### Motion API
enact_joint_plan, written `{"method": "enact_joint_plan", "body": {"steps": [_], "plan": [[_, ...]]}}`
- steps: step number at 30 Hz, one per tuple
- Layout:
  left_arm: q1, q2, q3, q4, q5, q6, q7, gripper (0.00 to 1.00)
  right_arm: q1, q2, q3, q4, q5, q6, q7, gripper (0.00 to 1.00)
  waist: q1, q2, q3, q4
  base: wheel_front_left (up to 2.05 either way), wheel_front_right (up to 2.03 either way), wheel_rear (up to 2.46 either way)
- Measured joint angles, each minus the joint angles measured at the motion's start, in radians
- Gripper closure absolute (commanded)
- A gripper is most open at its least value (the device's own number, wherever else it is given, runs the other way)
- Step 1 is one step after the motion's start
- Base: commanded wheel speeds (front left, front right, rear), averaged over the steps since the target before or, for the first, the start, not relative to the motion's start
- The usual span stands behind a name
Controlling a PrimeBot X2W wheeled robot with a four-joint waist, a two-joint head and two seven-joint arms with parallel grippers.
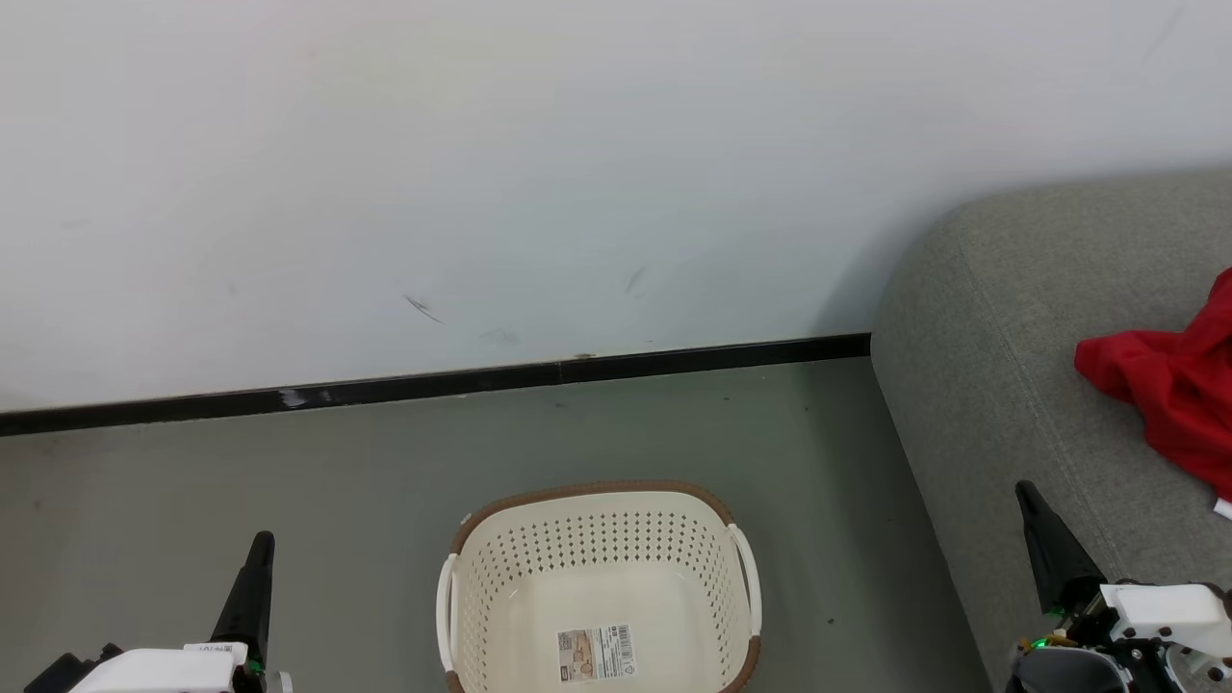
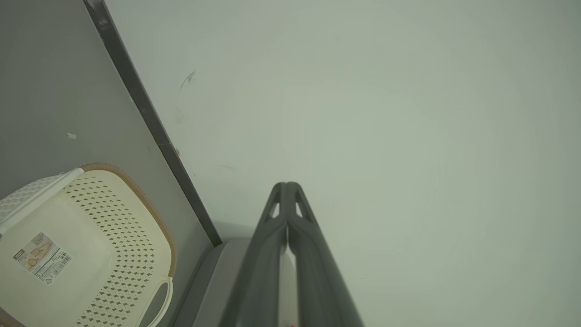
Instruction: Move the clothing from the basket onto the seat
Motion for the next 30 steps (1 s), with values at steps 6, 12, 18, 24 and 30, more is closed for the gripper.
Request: {"method": "enact_joint_plan", "body": {"steps": [6,12,18,24,30], "plan": [[0.000,0.000,0.000,0.000,0.000,0.000,0.000,1.00,0.000,0.000,-0.001,0.001,0.000,0.000,0.000,1.00,0.0000,0.0000,0.000,0.000,0.00,0.00,0.00],[0.000,0.000,0.000,0.000,-0.002,0.000,0.000,1.00,0.000,0.000,-0.002,0.001,0.000,0.000,0.000,1.00,-0.0001,0.0000,0.000,0.000,0.00,0.00,0.00],[0.000,0.000,0.000,0.000,-0.003,0.000,0.000,1.00,0.000,0.000,-0.002,0.001,0.000,0.000,0.000,1.00,-0.0001,0.0000,0.000,0.000,0.00,0.00,0.00],[0.000,0.000,0.000,-0.001,-0.003,0.000,0.000,1.00,0.000,0.000,-0.003,0.002,0.000,0.000,0.000,1.00,-0.0001,0.0000,0.000,0.000,0.00,0.00,0.00],[0.000,0.000,0.000,-0.001,-0.003,0.000,0.000,1.00,-0.001,0.000,-0.004,0.002,0.000,0.000,0.002,1.00,-0.0002,0.0000,0.000,0.000,0.00,0.00,0.00]]}}
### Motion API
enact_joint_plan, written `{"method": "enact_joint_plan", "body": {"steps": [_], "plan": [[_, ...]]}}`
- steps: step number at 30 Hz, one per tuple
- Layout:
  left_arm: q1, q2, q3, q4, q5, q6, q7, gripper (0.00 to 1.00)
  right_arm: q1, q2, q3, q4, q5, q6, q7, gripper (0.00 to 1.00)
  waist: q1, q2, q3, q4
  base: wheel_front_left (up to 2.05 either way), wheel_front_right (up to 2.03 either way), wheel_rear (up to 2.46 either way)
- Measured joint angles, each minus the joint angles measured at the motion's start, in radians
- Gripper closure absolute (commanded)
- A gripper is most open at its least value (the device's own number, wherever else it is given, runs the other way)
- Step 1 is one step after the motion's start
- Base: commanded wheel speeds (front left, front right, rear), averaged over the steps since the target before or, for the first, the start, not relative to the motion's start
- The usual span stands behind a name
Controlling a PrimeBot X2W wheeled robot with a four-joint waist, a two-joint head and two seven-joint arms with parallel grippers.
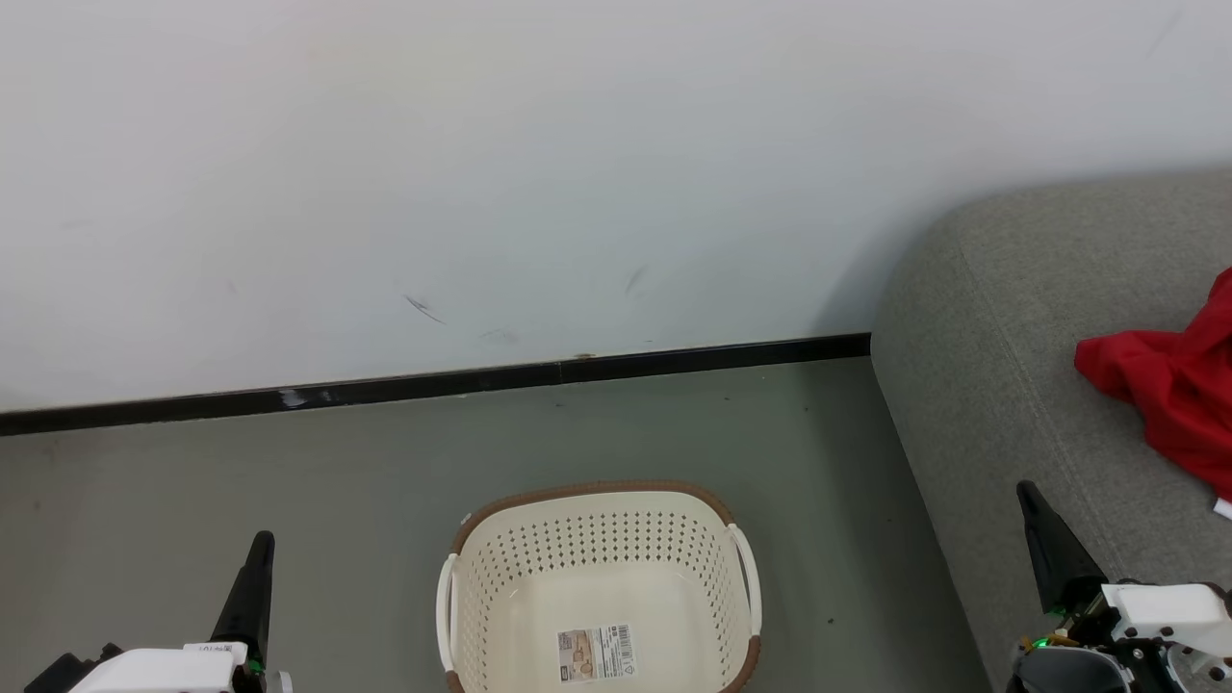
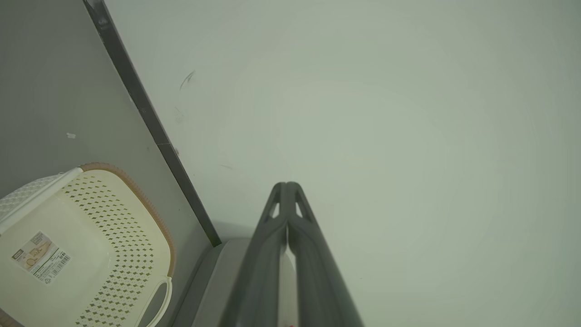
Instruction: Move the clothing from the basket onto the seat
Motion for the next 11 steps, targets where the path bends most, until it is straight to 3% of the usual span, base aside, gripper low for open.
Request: {"method": "enact_joint_plan", "body": {"steps": [11], "plan": [[0.000,0.000,0.000,-0.001,0.000,0.000,0.000,1.00,-0.003,0.000,-0.001,0.000,0.000,0.000,0.004,1.00,0.0000,0.0000,0.000,0.000,0.00,0.00,0.00]]}}
